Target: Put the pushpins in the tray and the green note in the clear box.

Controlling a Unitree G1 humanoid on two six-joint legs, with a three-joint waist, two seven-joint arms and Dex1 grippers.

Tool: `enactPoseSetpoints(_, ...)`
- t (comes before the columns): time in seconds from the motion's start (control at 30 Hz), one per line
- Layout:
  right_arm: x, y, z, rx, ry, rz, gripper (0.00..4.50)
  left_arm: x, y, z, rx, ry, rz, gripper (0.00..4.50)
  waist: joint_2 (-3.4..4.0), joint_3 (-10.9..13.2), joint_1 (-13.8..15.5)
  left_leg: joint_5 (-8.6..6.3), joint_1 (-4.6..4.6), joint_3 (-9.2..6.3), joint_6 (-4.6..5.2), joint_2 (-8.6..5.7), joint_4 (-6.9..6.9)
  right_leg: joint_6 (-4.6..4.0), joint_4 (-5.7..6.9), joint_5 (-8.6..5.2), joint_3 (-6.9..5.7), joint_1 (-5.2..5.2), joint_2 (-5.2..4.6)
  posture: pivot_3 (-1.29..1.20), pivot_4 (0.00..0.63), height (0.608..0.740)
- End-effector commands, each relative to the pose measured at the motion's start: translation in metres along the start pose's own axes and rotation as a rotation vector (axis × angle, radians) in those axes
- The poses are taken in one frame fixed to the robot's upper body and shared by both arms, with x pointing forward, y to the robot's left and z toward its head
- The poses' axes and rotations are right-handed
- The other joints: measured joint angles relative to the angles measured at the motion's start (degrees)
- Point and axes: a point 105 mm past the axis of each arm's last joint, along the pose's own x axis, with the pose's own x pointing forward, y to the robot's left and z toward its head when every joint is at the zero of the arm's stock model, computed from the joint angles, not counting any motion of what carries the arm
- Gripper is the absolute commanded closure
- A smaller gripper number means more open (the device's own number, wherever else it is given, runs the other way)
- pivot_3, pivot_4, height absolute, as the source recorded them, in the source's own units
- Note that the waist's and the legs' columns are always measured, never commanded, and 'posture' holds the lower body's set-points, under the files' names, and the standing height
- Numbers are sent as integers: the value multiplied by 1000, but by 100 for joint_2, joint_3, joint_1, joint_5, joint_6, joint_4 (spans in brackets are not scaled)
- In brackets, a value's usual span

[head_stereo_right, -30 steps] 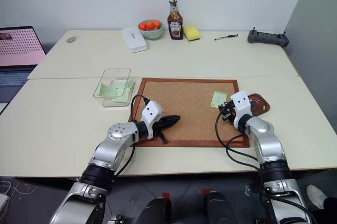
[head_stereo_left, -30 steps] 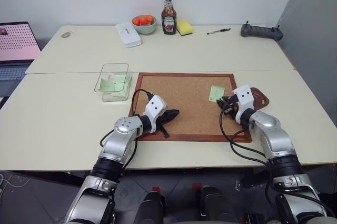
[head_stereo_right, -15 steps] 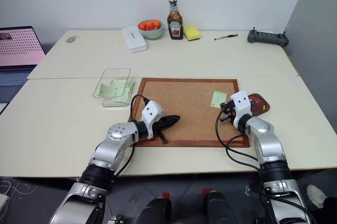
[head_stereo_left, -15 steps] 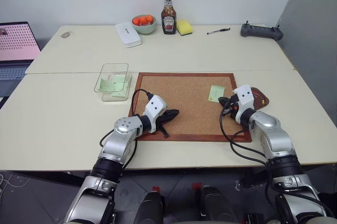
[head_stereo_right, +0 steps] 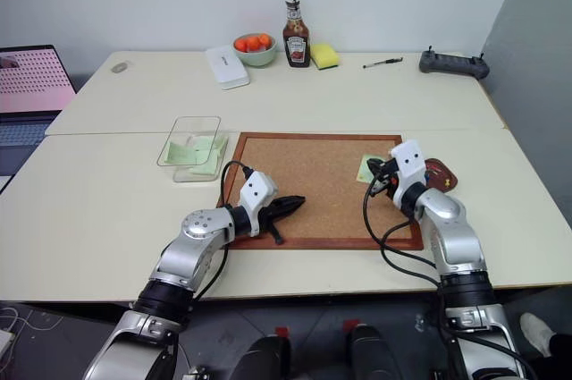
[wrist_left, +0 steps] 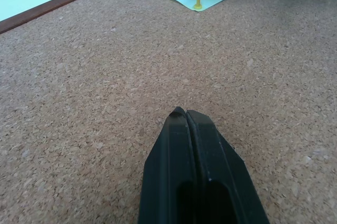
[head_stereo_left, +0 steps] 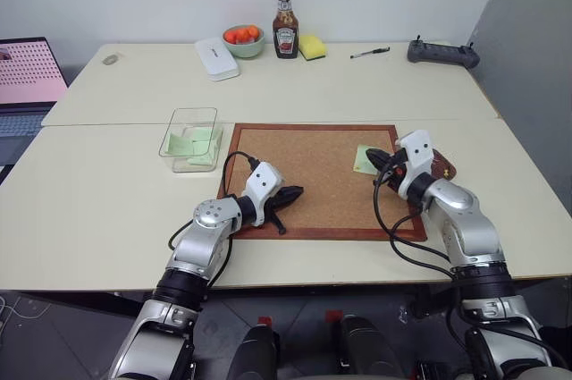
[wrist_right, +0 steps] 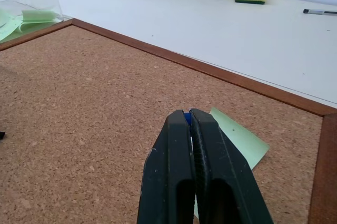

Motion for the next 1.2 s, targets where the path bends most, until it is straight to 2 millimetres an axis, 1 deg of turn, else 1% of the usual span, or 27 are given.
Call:
enactPoseSetpoints(0.03,-22,-27,20,-107,-27,-57,4495,-2,-10,-30,-45,107,-18,4500,0,0,16,0,-1,0,0,0,0,-1,-1,-1,0,0,0,0,150,740)
enactPoseSetpoints(0.13,-35,-40,9,-218,46,-102,4495,-3,-10,-30,-43,109,-21,4500,1,-1,18,-1,-1,2,0,0,-1,-1,-4,-1,1,0,-1,0,150,740)
enactPoseSetpoints(0.2,-43,-54,4,-333,103,-150,4495,-2,-10,-30,-42,109,-23,4500,0,-1,21,-1,0,0,1,0,-3,-4,-4,-5,-1,0,-1,0,150,740)
enactPoseSetpoints(0.23,-47,-59,1,-399,138,-167,4495,-2,-10,-30,-40,110,-23,4500,1,-1,21,-1,0,2,1,0,-3,-20,-3,-14,0,0,-1,0,150,740)
enactPoseSetpoints(0.37,-57,-71,-12,-572,239,-186,4495,-1,-10,-30,-34,113,-29,4500,1,-1,15,-1,2,9,1,-1,-3,-21,-4,-15,5,-1,-3,0,150,740)
enactPoseSetpoints(0.47,-58,-75,-20,-622,283,-195,4495,1,-10,-30,-32,113,-34,4500,-1,0,19,-1,2,8,1,-1,-3,-21,-3,-15,3,0,-2,0,150,740)
enactPoseSetpoints(0.63,-60,-80,-35,-645,355,-188,4495,1,-11,-31,-32,114,-35,4500,-1,0,29,-1,0,8,1,-3,-1,-20,-4,-15,4,1,-4,0,150,740)
enactPoseSetpoints(0.73,-59,-85,-39,-646,377,-196,4495,-1,-11,-32,-33,116,-32,4500,-1,0,28,-1,0,8,1,-3,-1,-20,-3,-15,4,1,-4,0,150,740)
enactPoseSetpoints(0.8,-58,-88,-38,-639,380,-204,4046,-2,-11,-32,-35,117,-29,4500,-1,0,27,-1,1,8,1,-3,-1,-20,-4,-15,4,1,-4,0,150,740)
enactPoseSetpoints(0.83,-58,-89,-37,-630,378,-211,3998,-2,-11,-33,-35,118,-28,4500,-1,0,27,-1,1,8,1,-3,0,-20,-4,-15,4,1,-4,0,150,740)
enactPoseSetpoints(0.87,-57,-90,-36,-622,377,-216,3722,-2,-11,-33,-35,119,-27,4500,-2,0,27,-1,1,9,1,-4,0,-20,-4,-15,5,1,-4,0,150,740)
enactPoseSetpoints(1.07,-58,-91,-33,-624,371,-226,2552,-3,-12,-33,-35,120,-29,4500,-2,0,26,-1,2,7,1,-2,-2,-20,-3,-15,3,1,-3,0,150,740)
enactPoseSetpoints(1.1,-58,-91,-33,-627,370,-228,2419,-3,-12,-34,-35,120,-30,4500,-2,0,25,-1,1,7,1,-2,-2,-20,-3,-15,4,1,-3,0,150,740)
enactPoseSetpoints(1.13,-59,-91,-32,-630,369,-229,2209,-3,-12,-34,-34,120,-31,4500,-2,0,25,-1,1,7,1,-2,-2,-20,-4,-15,4,1,-3,0,150,740)
enactPoseSetpoints(1.17,-60,-91,-31,-632,366,-232,1852,-3,-12,-34,-34,120,-32,4500,-2,0,25,-1,2,7,1,-2,-2,-20,-4,-15,3,2,-3,0,150,740)
enactPoseSetpoints(1.2,-62,-92,-29,-630,359,-238,1708,-2,-12,-34,-34,121,-33,4500,-2,0,24,-1,2,7,1,-2,-2,-20,-3,-15,4,2,-3,0,150,740)
